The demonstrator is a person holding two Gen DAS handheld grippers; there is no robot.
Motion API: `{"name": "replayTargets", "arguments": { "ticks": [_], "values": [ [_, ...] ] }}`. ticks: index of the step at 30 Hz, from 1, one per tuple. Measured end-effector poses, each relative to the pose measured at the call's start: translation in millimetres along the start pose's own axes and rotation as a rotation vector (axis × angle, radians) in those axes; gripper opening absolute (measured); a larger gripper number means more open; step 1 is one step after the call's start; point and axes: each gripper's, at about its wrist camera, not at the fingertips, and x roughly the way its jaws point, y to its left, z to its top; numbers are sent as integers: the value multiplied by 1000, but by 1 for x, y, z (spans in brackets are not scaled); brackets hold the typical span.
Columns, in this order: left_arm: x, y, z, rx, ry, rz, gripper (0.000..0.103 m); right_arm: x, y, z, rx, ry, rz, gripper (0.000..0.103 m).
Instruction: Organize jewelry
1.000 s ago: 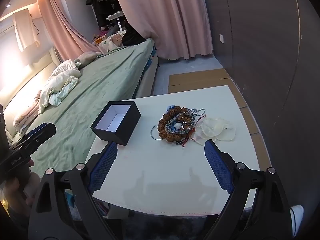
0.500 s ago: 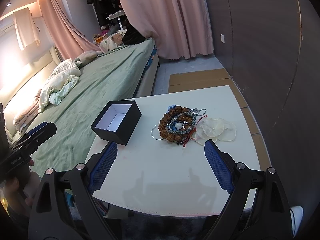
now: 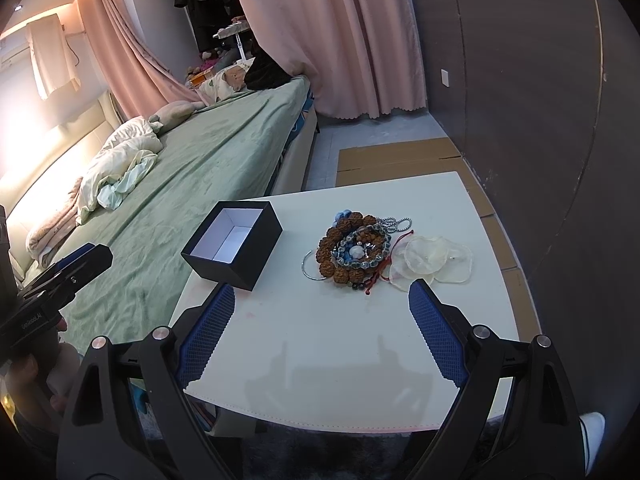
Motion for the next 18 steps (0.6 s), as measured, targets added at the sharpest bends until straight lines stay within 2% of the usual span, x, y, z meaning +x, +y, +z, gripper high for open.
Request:
{"name": "replayTargets", "arguments": {
  "ticks": [18],
  "values": [
    [-1, 3, 5, -3, -5, -1, 94, -5, 1, 6, -4, 3, -14, 89]
  ]
}}
